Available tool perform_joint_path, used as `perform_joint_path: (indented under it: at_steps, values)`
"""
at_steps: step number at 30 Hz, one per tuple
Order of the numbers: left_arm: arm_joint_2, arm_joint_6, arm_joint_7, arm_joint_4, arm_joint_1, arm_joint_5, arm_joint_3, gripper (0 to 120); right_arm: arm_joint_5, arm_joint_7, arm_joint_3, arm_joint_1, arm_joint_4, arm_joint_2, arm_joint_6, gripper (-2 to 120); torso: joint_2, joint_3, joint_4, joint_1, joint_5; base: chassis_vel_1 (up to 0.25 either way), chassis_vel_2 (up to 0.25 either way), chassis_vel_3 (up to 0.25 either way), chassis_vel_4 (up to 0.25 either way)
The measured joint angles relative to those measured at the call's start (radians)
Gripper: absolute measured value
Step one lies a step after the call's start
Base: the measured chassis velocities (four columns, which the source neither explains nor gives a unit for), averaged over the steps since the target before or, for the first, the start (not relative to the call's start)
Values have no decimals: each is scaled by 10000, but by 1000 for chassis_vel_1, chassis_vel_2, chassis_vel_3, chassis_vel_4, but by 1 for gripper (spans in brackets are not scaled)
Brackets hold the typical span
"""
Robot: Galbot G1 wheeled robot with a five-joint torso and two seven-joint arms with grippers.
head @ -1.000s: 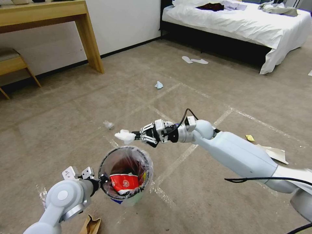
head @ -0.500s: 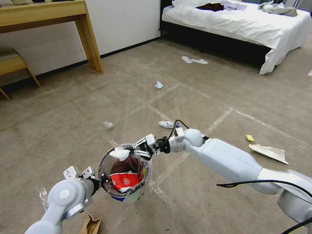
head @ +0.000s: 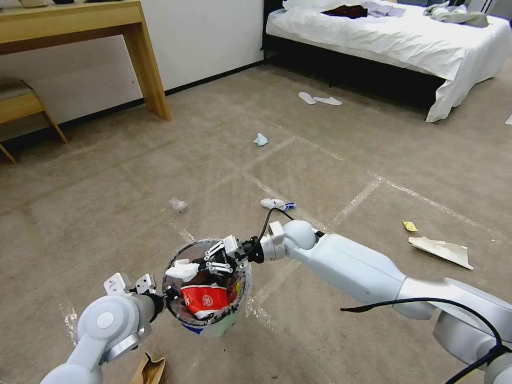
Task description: Pick up the trash bin and place the garbage on the floor into it.
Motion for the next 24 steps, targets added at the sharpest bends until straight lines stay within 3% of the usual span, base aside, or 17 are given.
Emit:
perform_joint_path:
  at_steps: [24]
  values:
    - [-20, -8, -61, -491, 446, -14, -188, 0, -303, 249, -113, -82, -1208, 782, 491, 0, 0, 0, 1, 0, 1, 0, 0, 0, 0]
